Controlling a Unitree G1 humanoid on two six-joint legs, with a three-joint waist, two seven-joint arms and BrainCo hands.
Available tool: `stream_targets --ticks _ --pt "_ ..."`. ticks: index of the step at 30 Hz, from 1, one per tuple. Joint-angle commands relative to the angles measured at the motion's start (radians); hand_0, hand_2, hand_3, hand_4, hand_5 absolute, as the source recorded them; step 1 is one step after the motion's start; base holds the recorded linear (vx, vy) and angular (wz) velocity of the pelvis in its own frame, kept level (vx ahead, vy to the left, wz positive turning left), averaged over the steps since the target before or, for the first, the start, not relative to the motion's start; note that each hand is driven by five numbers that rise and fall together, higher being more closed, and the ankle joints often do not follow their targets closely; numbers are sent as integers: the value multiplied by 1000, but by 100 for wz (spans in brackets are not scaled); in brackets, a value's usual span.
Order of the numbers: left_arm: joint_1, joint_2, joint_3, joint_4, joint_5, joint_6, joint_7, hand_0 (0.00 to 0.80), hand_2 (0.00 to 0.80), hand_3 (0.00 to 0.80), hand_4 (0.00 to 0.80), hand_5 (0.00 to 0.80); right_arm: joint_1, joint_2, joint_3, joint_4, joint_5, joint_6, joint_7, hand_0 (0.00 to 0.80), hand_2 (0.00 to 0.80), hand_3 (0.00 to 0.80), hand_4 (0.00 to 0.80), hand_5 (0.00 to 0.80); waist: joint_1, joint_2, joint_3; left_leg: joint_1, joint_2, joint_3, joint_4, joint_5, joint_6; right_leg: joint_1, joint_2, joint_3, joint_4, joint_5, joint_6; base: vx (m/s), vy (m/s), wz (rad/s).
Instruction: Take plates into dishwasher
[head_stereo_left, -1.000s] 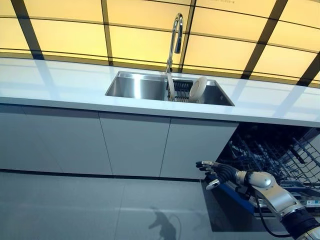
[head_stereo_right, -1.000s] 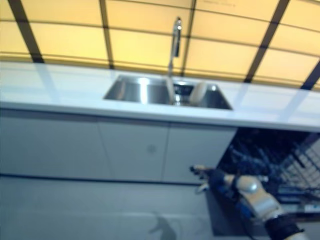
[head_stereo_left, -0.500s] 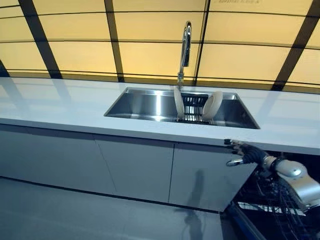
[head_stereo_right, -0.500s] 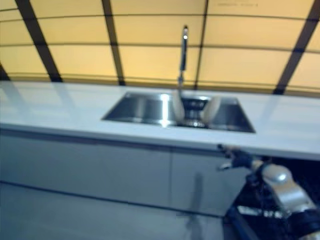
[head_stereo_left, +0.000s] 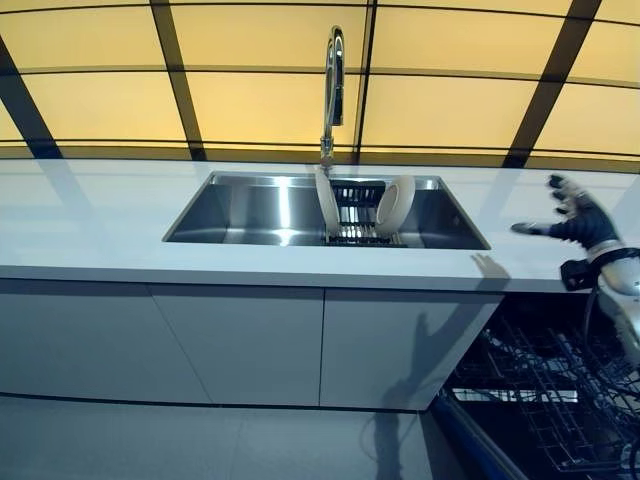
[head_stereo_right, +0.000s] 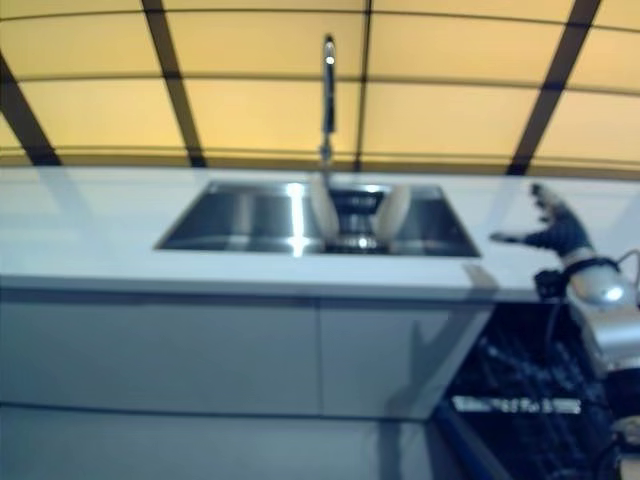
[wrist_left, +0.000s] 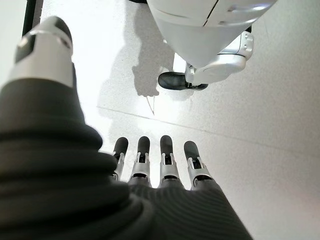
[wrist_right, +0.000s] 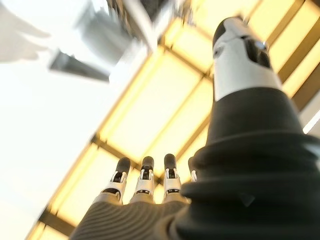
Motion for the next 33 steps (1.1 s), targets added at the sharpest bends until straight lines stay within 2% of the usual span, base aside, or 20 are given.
stream_targets --ticks 1,6,9,10,11,13,14,15,16,17,18,19,20,21,23,24,25,26,28,33 --pt "-20 60 -27 54 19 -14 -1 0 0 0 0 0 -149 -29 43 43 22 -18 -56 0 0 0 0 0 27 -73 -48 38 -7 -8 -4 1 -9 -55 -147 24 88 8 190 101 -37 2" --pt "-50 65 -62 40 36 -12 -7 0 0 0 0 0 -247 -45 142 87 -24 3 -42 0 0 0 0 0 45 -77 -54 43 -4 1 -4 5 -11 -54 -152 -14 121 -9 187 108 -78 0" --pt "-80 68 -91 22 27 11 -10 0 0 0 0 0 -299 -38 194 111 -49 39 -10 0 0 0 0 0 45 -75 -61 60 22 1 -4 4 -21 -58 -147 -15 159 -42 168 132 -102 -2" --pt "-86 66 -96 17 15 19 -5 0 0 0 0 0 -324 -29 220 134 -74 40 2 0 0 0 0 0 47 -78 -65 81 45 0 -1 3 -33 -64 -145 -19 176 -52 158 127 -98 5" --pt "-87 64 -96 14 -3 28 0 0 0 0 0 0 -355 -24 251 147 -99 45 19 0 0 0 0 0 47 -78 -68 94 85 -1 32 33 -53 -67 -135 -18 184 -60 141 116 -95 7" --pt "-79 52 -85 14 -14 23 8 0 0 0 0 0 -404 -18 312 143 -116 58 11 0 0 0 0 0 61 -81 -64 29 163 -23 219 229 -83 -33 -104 -11 159 -76 99 85 -94 9" --pt "-75 46 -80 14 -13 18 10 0 0 0 0 0 -415 -16 328 139 -124 57 1 0 0 0 0 0 69 -84 -54 -21 170 -39 311 262 -84 -9 -94 2 149 -85 86 100 -106 4" --pt "-72 39 -73 14 -14 9 11 0 0 0 0 0 -422 -11 342 133 -141 54 -18 0 0 0 0 0 79 -97 -43 -92 161 -58 387 308 -80 16 -92 22 137 -94 71 157 -154 -26" --pt "-67 24 -59 1 -2 12 10 0 0 0 0 0 -417 2 346 111 -184 72 -36 0 0 0 0 0 121 -117 -6 -276 114 -77 588 330 -67 91 -89 44 118 -114 46 196 -121 -46" --pt "-67 21 -57 -12 -8 25 8 0 0 0 0 0 -409 14 340 103 -212 84 -41 0 0 0 0 0 142 -124 10 -364 80 -70 611 330 -57 124 -92 43 108 -121 42 169 -77 -52" --pt "-67 21 -58 -15 -10 28 9 0 0 0 0 0 -405 16 337 103 -216 85 -41 0 0 0 0 0 147 -120 14 -376 74 -67 607 321 -55 134 -88 43 107 -125 44 205 106 -59" --pt "-69 20 -73 -23 -32 38 6 0 0 0 0 0 -396 38 335 133 -262 57 -48 0 0 0 0 0 170 -104 30 -405 37 -37 492 291 -41 170 -75 41 97 -136 58 308 223 -43" --pt "-70 23 -88 -23 -38 35 1 0 0 0 0 0 -405 50 353 182 -313 19 -58 0 0 0 0 0 197 -80 44 -427 31 31 308 325 -50 215 -47 29 79 -146 71 417 288 -40" --pt "-75 20 -109 -24 -28 27 -2 0 0 0 0 0 -418 45 376 203 -389 -7 -64 0 0 0 0 0 230 -68 60 -477 4 45 232 385 -57 259 -24 44 79 -169 62 311 208 -25" --pt "-77 27 -117 -47 -19 49 -8 0 0 0 0 0 -430 30 379 203 -392 -24 -49 0 0 0 0 0 230 -79 55 -436 -30 24 206 284 -19 249 -42 46 99 -189 65 136 124 -39" --pt "-81 30 -121 -48 -18 48 -8 0 0 0 0 0 -428 16 378 197 -370 -35 -45 0 0 0 0 0 226 -78 44 -406 -51 24 175 254 -14 249 -51 48 109 -194 80 87 135 -10" --pt "-89 37 -120 -43 -18 47 -10 0 0 0 0 0 -417 11 371 191 -373 -47 -41 0 0 0 0 0 217 -80 36 -377 -49 33 165 232 2 237 -66 39 116 -193 87 123 134 -30" --pt "-100 49 -118 -33 -2 48 -16 0 0 0 0 0 -395 -1 365 190 -392 -67 -39 0 0 0 0 0 210 -85 26 -318 -49 26 125 211 8 226 -90 22 122 -182 113 141 89 -67" --pt "-107 62 -111 -22 -4 29 -13 0 0 0 0 0 -370 -14 362 202 -365 -95 -29 0 0 0 0 0 201 -92 5 -237 -31 29 63 194 8 215 -114 1 109 -169 136 189 70 -76" --pt "-104 67 -106 -26 20 14 -19 0 0 0 0 0 -299 -19 307 134 -368 -76 -28 0 0 0 0 0 209 -121 -31 -272 -28 45 73 184 10 230 -130 -11 47 -155 153 48 16 33"
